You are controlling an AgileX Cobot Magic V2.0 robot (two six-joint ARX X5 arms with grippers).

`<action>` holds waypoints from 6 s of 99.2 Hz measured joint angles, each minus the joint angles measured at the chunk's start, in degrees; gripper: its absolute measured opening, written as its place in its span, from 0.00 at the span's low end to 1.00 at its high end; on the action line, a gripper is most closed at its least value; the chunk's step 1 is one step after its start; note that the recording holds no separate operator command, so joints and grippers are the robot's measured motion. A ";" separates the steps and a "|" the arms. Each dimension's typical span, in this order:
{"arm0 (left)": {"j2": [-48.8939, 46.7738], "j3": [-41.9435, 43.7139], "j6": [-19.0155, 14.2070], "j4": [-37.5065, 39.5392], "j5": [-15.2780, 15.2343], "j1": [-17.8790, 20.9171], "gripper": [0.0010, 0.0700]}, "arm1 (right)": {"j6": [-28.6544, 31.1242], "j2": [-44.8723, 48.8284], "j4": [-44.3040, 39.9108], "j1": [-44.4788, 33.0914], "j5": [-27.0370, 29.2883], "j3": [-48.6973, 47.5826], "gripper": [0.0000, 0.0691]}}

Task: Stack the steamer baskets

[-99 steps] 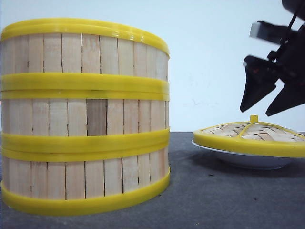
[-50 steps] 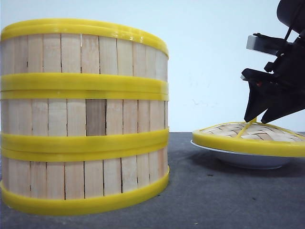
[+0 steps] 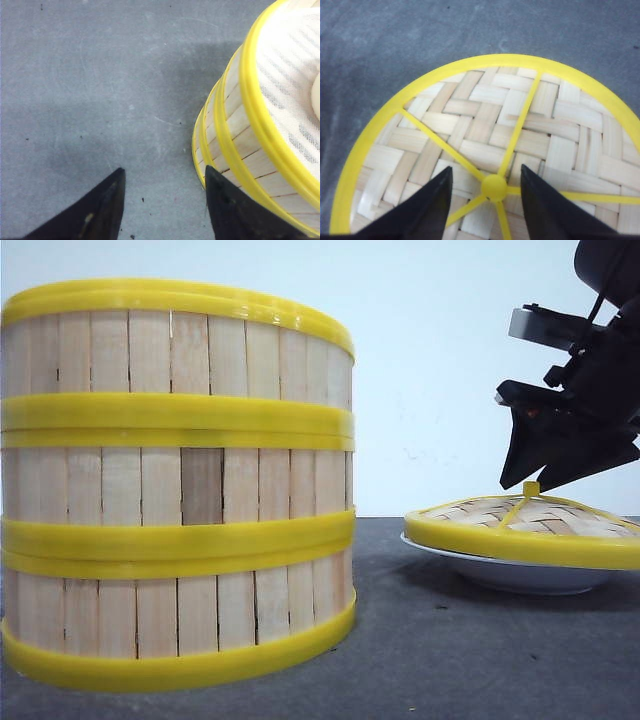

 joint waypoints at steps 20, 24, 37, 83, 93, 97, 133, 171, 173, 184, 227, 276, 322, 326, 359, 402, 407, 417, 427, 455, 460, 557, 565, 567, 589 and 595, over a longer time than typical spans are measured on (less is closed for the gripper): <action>0.00 0.00 0.00 0.02 0.00 0.00 0.42 | -0.04 1.03 0.72 0.00 -0.02 0.02 0.13; 0.02 0.00 0.00 0.02 0.00 0.00 0.42 | -0.07 1.03 0.79 0.00 -0.02 0.09 0.10; 0.00 0.00 0.00 0.02 0.00 0.00 0.42 | -0.07 1.03 0.87 0.00 -0.02 0.09 0.09; 0.00 0.00 0.00 0.02 0.00 0.00 0.42 | -0.02 -4.83 -19.19 2.67 -1.38 16.39 0.09; 0.00 0.00 0.00 0.02 0.00 0.00 0.42 | -0.17 -4.96 -27.36 4.55 -1.38 24.68 0.09; 0.00 0.00 0.00 0.02 0.00 0.00 0.42 | -0.24 -4.96 -30.60 5.49 -1.57 27.69 0.09; 0.00 0.00 0.00 0.02 0.02 0.00 0.42 | 0.20 -3.52 -35.04 20.39 -5.42 43.04 0.08; 0.00 0.00 0.00 0.02 0.00 0.00 0.42 | 0.22 10.40 -34.34 33.33 -2.45 48.11 0.08; 0.00 0.00 0.00 0.02 0.00 0.00 0.42 | 0.20 10.64 -34.21 33.70 -2.19 48.17 0.08; 0.00 0.00 0.00 0.02 0.00 -0.02 0.42 | 0.00 11.56 -33.75 35.26 0.11 48.33 0.08; 0.00 0.00 0.00 0.02 0.00 -0.02 0.42 | -0.28 12.22 -33.09 37.51 1.60 48.33 0.08; 0.00 0.00 0.00 0.02 0.00 0.00 0.42 | -0.57 13.66 -32.85 39.39 1.60 48.54 0.08; 0.00 0.00 0.00 0.02 0.00 0.00 0.42 | -1.99 15.06 -34.25 39.80 6.10 49.09 0.08; 0.00 0.00 0.00 0.02 0.00 -0.02 0.42 | -2.01 15.06 -34.67 39.80 6.27 49.22 0.08; 0.00 0.00 0.00 0.02 0.00 0.00 0.42 | -2.64 15.06 -35.93 40.17 7.04 49.62 0.08; 0.00 0.00 0.00 0.02 0.00 0.00 0.42 | -2.80 15.06 -36.61 40.87 7.15 49.72 0.08; 0.00 0.00 0.00 0.02 0.02 0.00 0.42 | -2.80 15.06 -36.76 40.89 7.26 49.75 0.08; 0.00 0.00 0.00 0.02 0.00 0.00 0.42 | -2.82 15.04 -37.05 40.94 7.28 49.83 0.08; 0.00 0.00 0.00 0.02 0.02 -0.02 0.42 | -2.82 15.04 -37.16 40.94 7.28 49.83 0.12; 0.00 0.00 0.00 0.02 0.00 0.00 0.42 | -3.21 14.80 -38.27 40.89 7.67 49.92 0.42; 0.00 0.00 0.00 0.02 0.00 -0.02 0.42 | -3.19 14.58 -38.16 40.89 7.69 49.92 0.44; 0.00 0.00 0.00 1.90 0.00 0.00 0.42 | 2.27 -39.98 -51.25 9.22 16.35 15.19 0.64; 0.00 0.00 0.00 1.81 0.00 -0.02 0.42 | 3.37 -44.39 -52.04 6.12 14.78 9.77 0.64; 0.00 0.00 0.00 1.79 0.00 0.00 0.42 | 3.63 -45.40 -52.02 5.44 14.25 8.55 0.64; 0.00 0.00 0.00 1.75 0.02 -0.02 0.42 | 4.81 -50.23 -53.20 1.49 12.04 3.63 0.64; 0.00 0.00 0.00 1.73 0.00 0.00 0.42 | 4.81 -50.21 -53.18 1.44 12.11 3.63 0.64</action>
